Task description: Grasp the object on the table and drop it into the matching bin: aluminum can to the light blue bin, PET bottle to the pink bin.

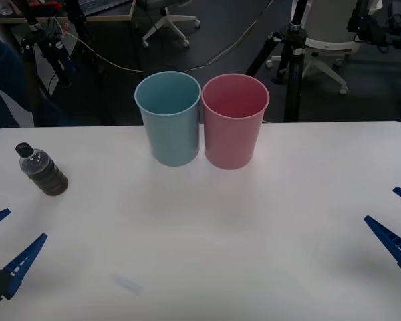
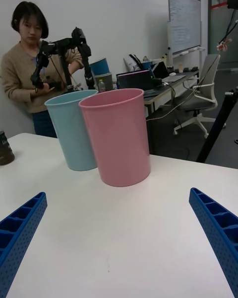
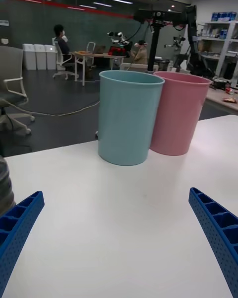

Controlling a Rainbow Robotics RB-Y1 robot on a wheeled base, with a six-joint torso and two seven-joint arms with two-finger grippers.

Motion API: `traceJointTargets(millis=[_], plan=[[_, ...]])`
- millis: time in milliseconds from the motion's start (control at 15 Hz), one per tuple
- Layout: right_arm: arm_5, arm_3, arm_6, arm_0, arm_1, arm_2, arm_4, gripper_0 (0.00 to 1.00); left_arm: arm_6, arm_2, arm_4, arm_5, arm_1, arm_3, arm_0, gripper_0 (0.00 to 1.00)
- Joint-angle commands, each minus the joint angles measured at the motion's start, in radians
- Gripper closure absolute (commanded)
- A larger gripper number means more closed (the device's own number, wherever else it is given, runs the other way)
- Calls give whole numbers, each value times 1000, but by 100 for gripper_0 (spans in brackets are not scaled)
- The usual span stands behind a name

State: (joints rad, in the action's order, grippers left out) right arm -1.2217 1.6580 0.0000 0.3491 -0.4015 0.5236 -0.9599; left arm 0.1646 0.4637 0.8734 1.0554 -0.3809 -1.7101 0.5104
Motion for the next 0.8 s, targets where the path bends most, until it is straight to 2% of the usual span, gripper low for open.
traceJointTargets(millis=[67,333,800], plan=[[0,0,0,0,0,0,0,0,64,-36,-47,-94,0,4,26,0],[0,0,0,0,0,0,0,0,139,-83,-96,-218,-1,7,43,0],[0,0,0,0,0,0,0,0,159,-89,-65,-189,0,188,-92,0]])
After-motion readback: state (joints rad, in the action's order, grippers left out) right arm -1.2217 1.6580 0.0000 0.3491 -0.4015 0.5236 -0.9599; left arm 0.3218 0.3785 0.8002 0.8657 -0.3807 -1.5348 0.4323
